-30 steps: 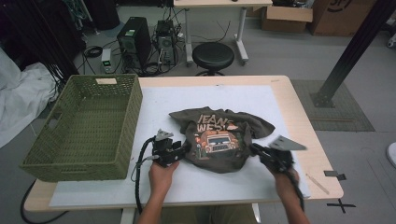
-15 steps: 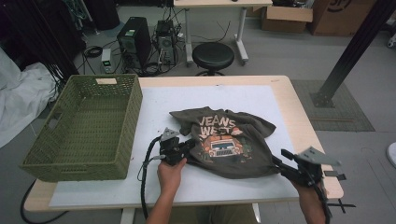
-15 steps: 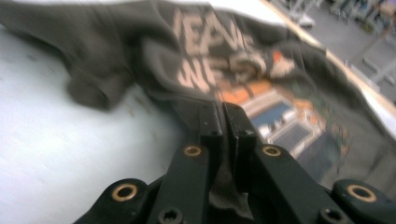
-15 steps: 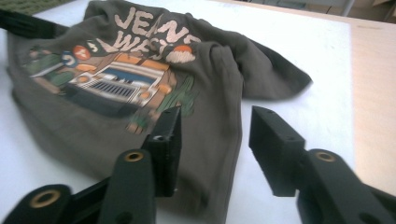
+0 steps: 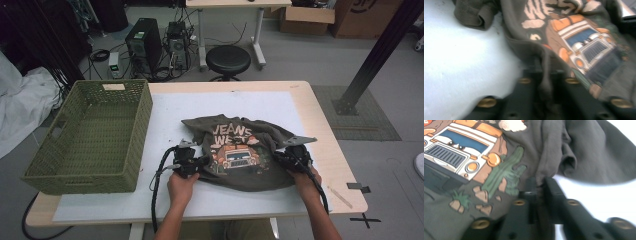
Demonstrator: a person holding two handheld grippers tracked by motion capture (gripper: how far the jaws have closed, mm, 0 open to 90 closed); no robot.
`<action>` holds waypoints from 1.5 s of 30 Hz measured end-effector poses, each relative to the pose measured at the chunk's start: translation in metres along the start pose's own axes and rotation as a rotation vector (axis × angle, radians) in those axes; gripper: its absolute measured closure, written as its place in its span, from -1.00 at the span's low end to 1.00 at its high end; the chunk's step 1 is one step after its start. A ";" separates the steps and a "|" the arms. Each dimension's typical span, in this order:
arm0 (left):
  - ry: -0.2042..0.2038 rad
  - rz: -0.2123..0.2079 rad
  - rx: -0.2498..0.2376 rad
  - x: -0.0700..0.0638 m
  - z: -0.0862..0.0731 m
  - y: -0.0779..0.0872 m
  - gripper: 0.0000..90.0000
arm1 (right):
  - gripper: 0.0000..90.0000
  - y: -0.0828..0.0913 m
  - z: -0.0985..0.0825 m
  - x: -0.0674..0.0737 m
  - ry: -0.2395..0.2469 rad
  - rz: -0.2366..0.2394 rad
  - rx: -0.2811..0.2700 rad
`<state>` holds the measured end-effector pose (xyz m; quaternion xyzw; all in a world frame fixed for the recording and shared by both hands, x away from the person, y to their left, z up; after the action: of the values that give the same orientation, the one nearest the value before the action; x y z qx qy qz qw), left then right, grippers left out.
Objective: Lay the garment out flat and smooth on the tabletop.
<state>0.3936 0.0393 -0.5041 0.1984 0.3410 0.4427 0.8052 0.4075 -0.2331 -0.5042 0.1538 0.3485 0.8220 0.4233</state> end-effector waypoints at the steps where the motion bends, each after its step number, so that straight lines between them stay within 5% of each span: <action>1: 0.022 0.017 -0.033 0.006 0.006 0.002 0.94 | 0.92 -0.003 0.004 0.001 -0.009 0.012 -0.009; 5: 0.081 0.082 -0.127 0.034 0.025 0.015 0.94 | 0.91 -0.014 0.017 -0.004 -0.039 -0.031 -0.069; 8: 0.061 0.096 -0.171 0.044 0.034 0.016 0.93 | 0.91 -0.025 0.027 -0.009 -0.059 -0.086 -0.116; 12: 0.039 0.083 -0.142 0.037 0.029 0.017 0.40 | 0.61 -0.025 0.030 -0.013 -0.070 -0.156 -0.128; 18: 0.023 0.088 -0.091 0.034 0.008 0.033 0.25 | 0.32 0.018 0.013 -0.007 -0.121 -0.092 -0.178; 21: 0.025 0.079 -0.041 0.033 -0.001 0.030 0.25 | 0.25 0.029 -0.001 0.012 -0.138 0.018 -0.158; 23: 0.013 0.078 -0.017 0.031 -0.004 0.027 0.33 | 0.26 0.031 -0.009 0.026 -0.107 0.053 -0.128; 24: 0.006 0.074 -0.018 0.030 -0.005 0.026 0.53 | 0.33 0.030 -0.013 0.033 -0.096 0.071 -0.112; 26: -0.007 0.065 -0.022 0.026 -0.007 0.025 0.84 | 0.71 0.028 -0.019 0.042 -0.060 0.094 -0.076; 28: -0.007 0.054 -0.040 0.023 -0.007 0.029 0.88 | 0.90 0.027 -0.024 0.046 -0.019 0.102 -0.062; 31: 0.028 0.002 -0.086 0.018 -0.006 0.045 0.88 | 0.93 0.040 -0.028 0.052 0.028 0.122 -0.100; 35: 0.036 -0.059 -0.103 0.009 -0.012 0.061 0.89 | 0.93 0.058 -0.044 0.061 0.147 0.138 -0.106; 39: 0.033 -0.121 -0.114 -0.001 -0.024 0.071 0.81 | 0.93 0.071 -0.066 0.067 0.177 0.169 -0.126; 41: 0.031 -0.066 -0.131 0.004 -0.029 0.075 0.51 | 0.69 0.080 -0.071 0.067 0.163 0.164 -0.137; 43: 0.014 0.027 -0.132 0.013 -0.034 0.078 0.45 | 0.46 0.086 -0.071 0.059 0.092 0.129 -0.148; 45: 0.024 0.062 -0.150 0.019 -0.037 0.082 0.41 | 0.35 0.097 -0.066 0.051 0.034 0.107 -0.200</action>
<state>0.3269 0.0997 -0.4861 0.1426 0.3104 0.4940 0.7996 0.2840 -0.2596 -0.4852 0.1153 0.2631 0.8766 0.3859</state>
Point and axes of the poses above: each handheld gripper's, and its own axes: y roughly backward along the jaws, z roughly out of its top, x roughly to its left, the point moved 9 cm from there along -y, roughly forward along the jaws, and after that the axes turned 3 degrees about y, right-handed, at the moved point
